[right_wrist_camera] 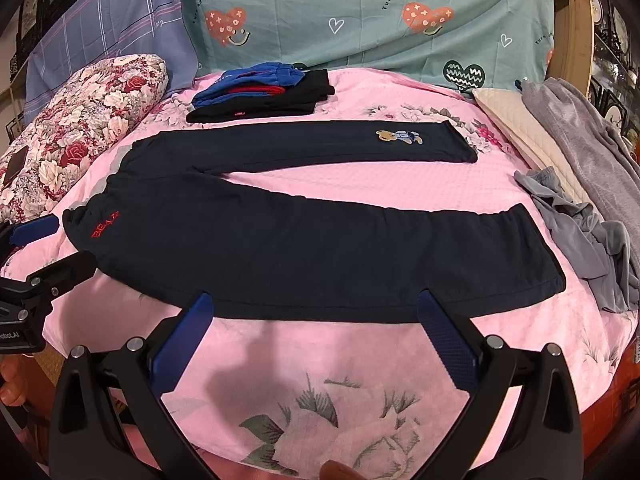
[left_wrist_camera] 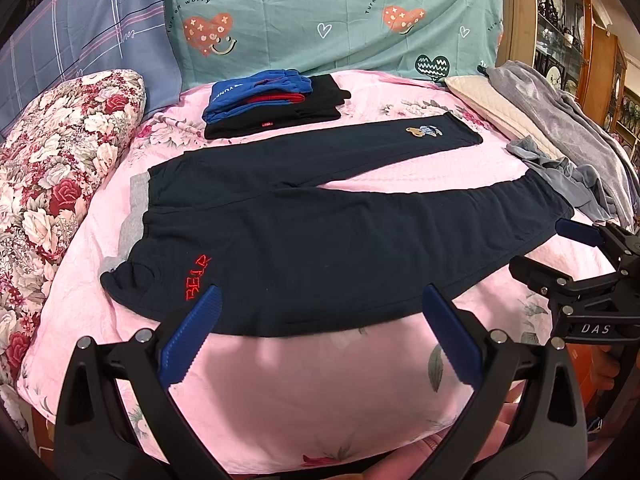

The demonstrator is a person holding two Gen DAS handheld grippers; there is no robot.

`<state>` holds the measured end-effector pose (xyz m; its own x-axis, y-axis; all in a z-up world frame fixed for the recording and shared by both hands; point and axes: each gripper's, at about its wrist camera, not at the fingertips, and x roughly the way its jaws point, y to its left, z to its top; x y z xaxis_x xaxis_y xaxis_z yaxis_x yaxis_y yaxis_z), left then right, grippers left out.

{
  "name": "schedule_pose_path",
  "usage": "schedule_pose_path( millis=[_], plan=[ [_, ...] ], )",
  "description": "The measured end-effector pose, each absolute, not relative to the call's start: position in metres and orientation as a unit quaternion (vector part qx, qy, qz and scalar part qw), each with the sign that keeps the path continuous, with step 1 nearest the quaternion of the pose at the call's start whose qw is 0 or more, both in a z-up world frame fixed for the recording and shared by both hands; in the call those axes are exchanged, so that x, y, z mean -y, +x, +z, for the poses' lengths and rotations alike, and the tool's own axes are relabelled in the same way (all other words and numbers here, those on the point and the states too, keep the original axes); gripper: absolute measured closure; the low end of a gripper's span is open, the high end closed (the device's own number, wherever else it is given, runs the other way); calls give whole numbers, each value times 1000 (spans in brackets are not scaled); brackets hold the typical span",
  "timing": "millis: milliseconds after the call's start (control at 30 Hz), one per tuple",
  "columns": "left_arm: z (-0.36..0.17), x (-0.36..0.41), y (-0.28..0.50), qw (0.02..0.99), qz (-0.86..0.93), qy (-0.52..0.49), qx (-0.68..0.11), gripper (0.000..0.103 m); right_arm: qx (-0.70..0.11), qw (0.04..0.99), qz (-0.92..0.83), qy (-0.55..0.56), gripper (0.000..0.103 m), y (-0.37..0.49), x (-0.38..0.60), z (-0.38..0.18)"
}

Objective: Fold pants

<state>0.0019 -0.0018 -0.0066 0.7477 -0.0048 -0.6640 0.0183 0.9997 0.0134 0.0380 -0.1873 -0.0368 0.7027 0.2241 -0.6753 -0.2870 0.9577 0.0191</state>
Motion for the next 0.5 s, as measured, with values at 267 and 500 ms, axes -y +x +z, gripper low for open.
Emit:
schedule_pose_path(
  millis=[267, 500],
  plan=[
    [-8, 2, 2, 934, -5, 10, -357, 2, -361, 920, 141, -47, 1, 38, 185, -38],
    [-9, 1, 2, 934, -5, 10, -357, 2, -362, 920, 142, -48, 1, 37, 184, -38]
  ],
)
